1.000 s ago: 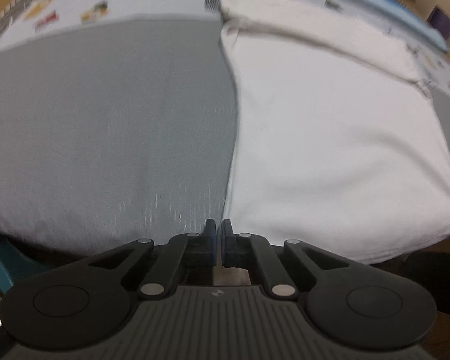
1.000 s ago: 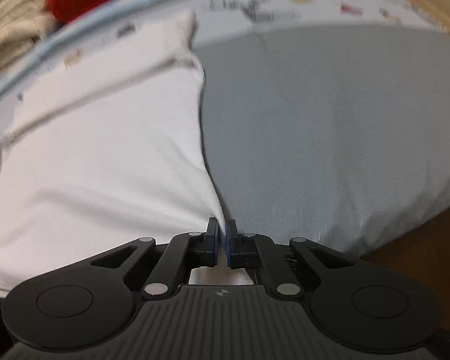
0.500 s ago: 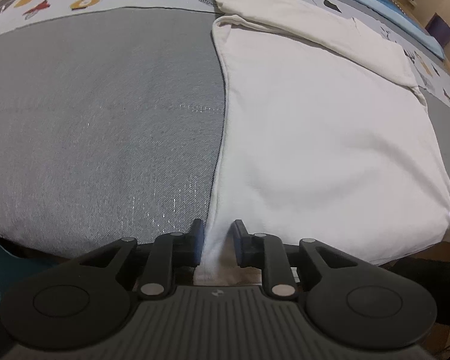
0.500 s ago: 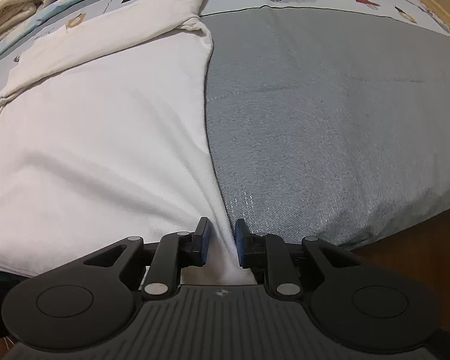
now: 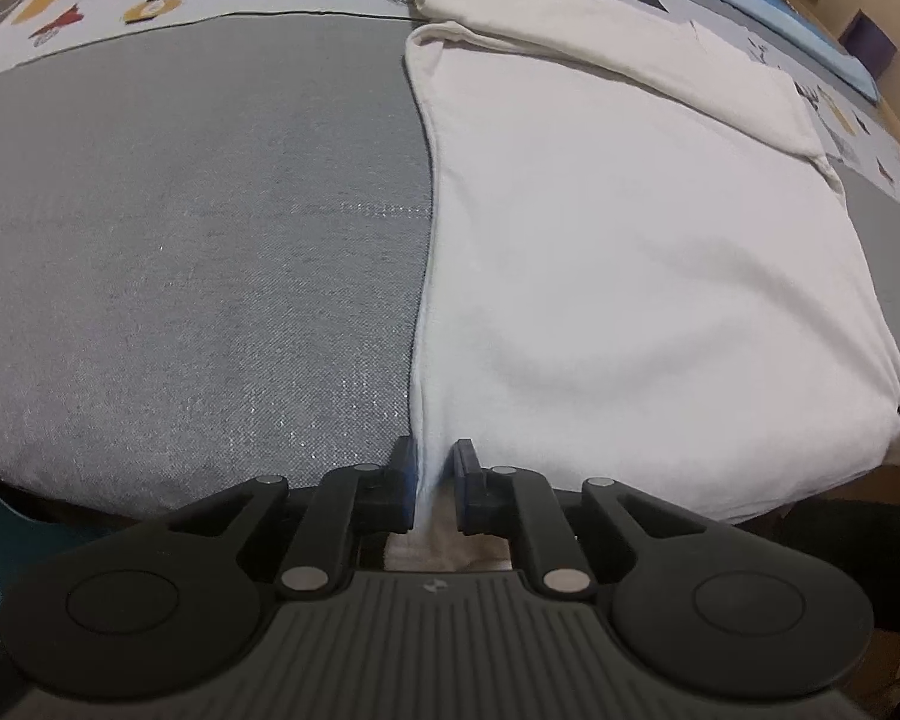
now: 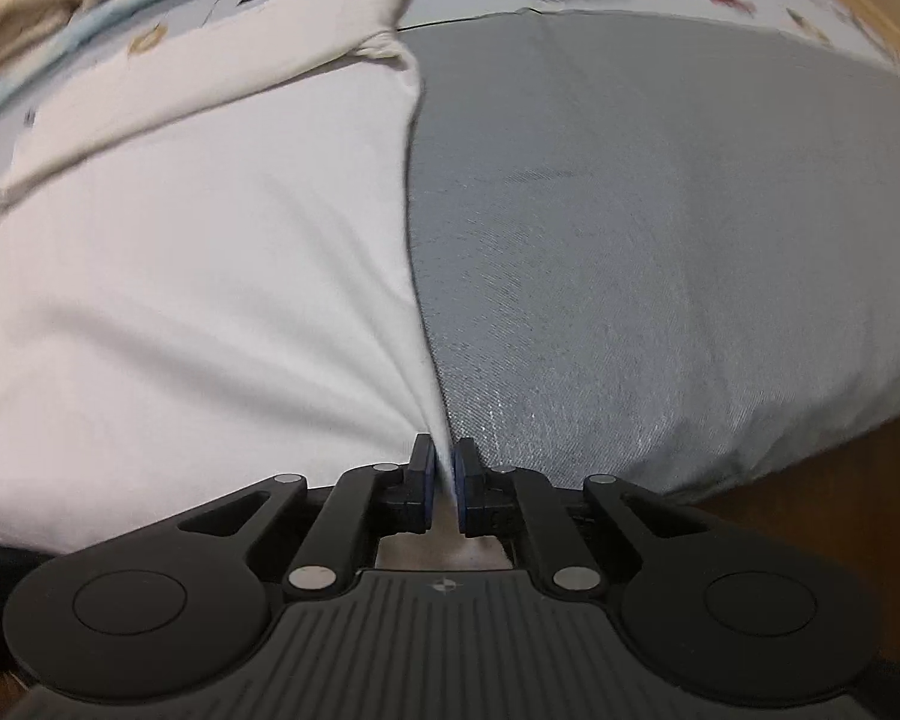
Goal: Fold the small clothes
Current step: 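Pinch the white shirt hem with both tools, then lift the hem over toward the collar with both tools and open them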
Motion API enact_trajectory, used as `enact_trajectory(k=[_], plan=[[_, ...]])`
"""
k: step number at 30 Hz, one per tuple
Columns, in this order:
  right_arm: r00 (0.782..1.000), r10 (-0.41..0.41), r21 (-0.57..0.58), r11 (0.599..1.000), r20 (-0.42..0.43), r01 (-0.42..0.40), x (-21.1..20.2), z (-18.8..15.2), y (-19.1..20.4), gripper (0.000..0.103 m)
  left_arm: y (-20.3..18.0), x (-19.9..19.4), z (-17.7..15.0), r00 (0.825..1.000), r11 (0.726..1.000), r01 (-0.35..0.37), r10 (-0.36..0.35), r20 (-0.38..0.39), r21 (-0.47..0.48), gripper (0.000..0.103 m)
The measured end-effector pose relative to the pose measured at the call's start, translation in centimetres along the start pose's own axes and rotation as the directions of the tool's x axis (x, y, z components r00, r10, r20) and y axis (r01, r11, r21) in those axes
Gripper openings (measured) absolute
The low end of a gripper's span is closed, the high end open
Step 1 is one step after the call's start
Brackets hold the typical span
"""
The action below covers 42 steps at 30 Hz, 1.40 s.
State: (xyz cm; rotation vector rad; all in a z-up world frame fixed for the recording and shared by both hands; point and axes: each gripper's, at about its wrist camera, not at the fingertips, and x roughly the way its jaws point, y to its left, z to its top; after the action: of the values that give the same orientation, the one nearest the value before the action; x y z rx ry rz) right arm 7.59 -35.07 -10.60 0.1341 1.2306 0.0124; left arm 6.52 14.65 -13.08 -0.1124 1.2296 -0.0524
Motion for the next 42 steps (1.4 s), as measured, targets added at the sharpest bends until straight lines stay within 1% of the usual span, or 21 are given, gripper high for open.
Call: enact_trajectory(k=[4, 10, 13, 16, 19, 22, 25, 27, 29, 30, 31, 33, 34, 35, 36, 37, 38, 39, 40, 41, 42], plan=[[1.000, 0.006, 0.017, 1.000, -0.004, -0.006, 0.0, 0.1, -0.2, 0.010, 0.0, 0.1, 0.0, 1.000, 1.000, 0.002, -0.002, 0.000, -0.004, 0.012], [1.000, 0.003, -0.001, 1.000, 0.002, -0.003, -0.2, -0.1, -0.1, 0.009, -0.6, 0.1, -0.2, 1.000, 1.000, -0.015, 0.015, 0.006, 0.021, 0.012], [1.000, 0.017, 0.008, 1.000, 0.005, -0.017, -0.3, -0.1, -0.1, 0.006, -1.0, 0.0, -0.3, 1.000, 0.999, -0.016, 0.016, 0.013, 0.044, 0.007], [1.000, 0.024, 0.020, 0.999, 0.014, -0.025, -0.7, -0.1, -0.6, 0.004, -1.2, -0.4, -0.4, 0.999, 0.998, -0.023, 0.021, 0.027, 0.059, 0.006], [0.998, 0.036, 0.040, 0.998, 0.053, -0.038, -1.8, 0.0, -1.1, 0.004, -1.4, -1.5, -0.3, 0.998, 0.997, -0.022, 0.018, 0.053, 0.078, 0.005], [0.992, 0.070, 0.048, 0.996, 0.107, -0.076, -4.1, 0.5, -1.5, 0.003, -2.1, -4.2, -0.3, 0.994, 0.992, 0.000, -0.013, 0.112, 0.122, 0.005], [0.979, 0.123, 0.024, 0.991, 0.165, -0.128, -7.3, 0.8, -1.8, 0.003, -2.2, -8.1, -0.8, 0.980, 0.987, 0.060, -0.086, 0.180, 0.147, 0.005], [0.963, 0.173, 0.021, 0.983, 0.207, -0.181, -9.9, 0.8, -2.3, 0.002, -2.0, -11.0, -1.8, 0.967, 0.983, 0.106, -0.137, 0.215, 0.148, 0.004], [0.944, 0.216, -0.001, 0.975, 0.251, -0.223, -13.1, 0.4, -2.9, 0.002, -1.7, -14.5, -3.0, 0.950, 0.977, 0.143, -0.180, 0.254, 0.158, 0.004], [0.934, 0.233, -0.012, 0.971, 0.270, -0.239, -14.6, 0.3, -3.3, 0.002, -1.4, -16.5, -3.7, 0.938, 0.973, 0.163, -0.204, 0.279, 0.165, 0.004], [0.923, 0.252, -0.019, 0.966, 0.290, -0.258, -16.2, 0.1, -3.6, 0.002, -0.9, -18.3, -4.4, 0.925, 0.968, 0.194, -0.234, 0.300, 0.160, 0.004], [0.887, 0.314, -0.024, 0.945, 0.339, -0.325, -19.9, -0.6, -4.8, 0.002, 0.3, -21.5, -5.4, 0.891, 0.956, 0.256, -0.291, 0.349, 0.142, 0.004], [0.871, 0.335, -0.028, 0.937, 0.360, -0.349, -21.2, -0.9, -5.3, 0.002, 0.5, -22.7, -5.6, 0.880, 0.955, 0.263, -0.296, 0.371, 0.138, 0.004], [0.853, 0.356, -0.033, 0.928, 0.382, -0.372, -22.5, -1.2, -5.8, 0.002, 0.8, -23.5, -5.7, 0.873, 0.956, 0.265, -0.294, 0.389, 0.126, 0.004], [0.838, 0.371, -0.030, 0.919, 0.400, -0.393, -23.5, -1.3, -6.4, 0.002, 1.1, -23.7, -5.4, 0.871, 0.957, 0.267, -0.290, 0.397, 0.112, 0.004], [0.829, 0.377, -0.020, 0.914, 0.413, -0.406, -23.9, -1.1, -6.8, 0.002, 1.3, -23.6, -4.8, 0.869, 0.958, 0.268, -0.286, 0.403, 0.102, 0.004], [0.821, 0.382, -0.009, 0.908, 0.424, -0.418, -23.9, -0.7, -7.1, 0.002, 1.5, -23.1, -3.9, 0.872, 0.961, 0.257, -0.275, 0.405, 0.097, 0.004], [0.817, 0.384, -0.009, 0.907, 0.429, -0.422, -23.6, -0.3, -7.3, 0.001, 1.5, -22.3, -2.8, 0.880, 0.965, 0.249, -0.262, 0.397, 0.085, 0.004], [0.823, 0.374, -0.006, 0.911, 0.427, -0.412, -22.9, 0.4, -7.4, 0.001, 1.6, -21.0, -1.3, 0.888, 0.967, 0.248, -0.254, 0.384, 0.066, 0.004], [0.840, 0.349, 0.011, 0.922, 0.415, -0.388, -21.7, 1.5, -7.3, 0.001, 1.6, -20.1, -0.1, 0.892, 0.968, 0.242, -0.247, 0.379, 0.063, 0.004], [0.849, 0.337, 0.017, 0.926, 0.407, -0.377, -20.7, 2.3, -7.2, 0.001, 1.4, -18.7, 1.5, 0.899, 0.974, 0.217, -0.228, 0.373, 0.071, 0.004]])
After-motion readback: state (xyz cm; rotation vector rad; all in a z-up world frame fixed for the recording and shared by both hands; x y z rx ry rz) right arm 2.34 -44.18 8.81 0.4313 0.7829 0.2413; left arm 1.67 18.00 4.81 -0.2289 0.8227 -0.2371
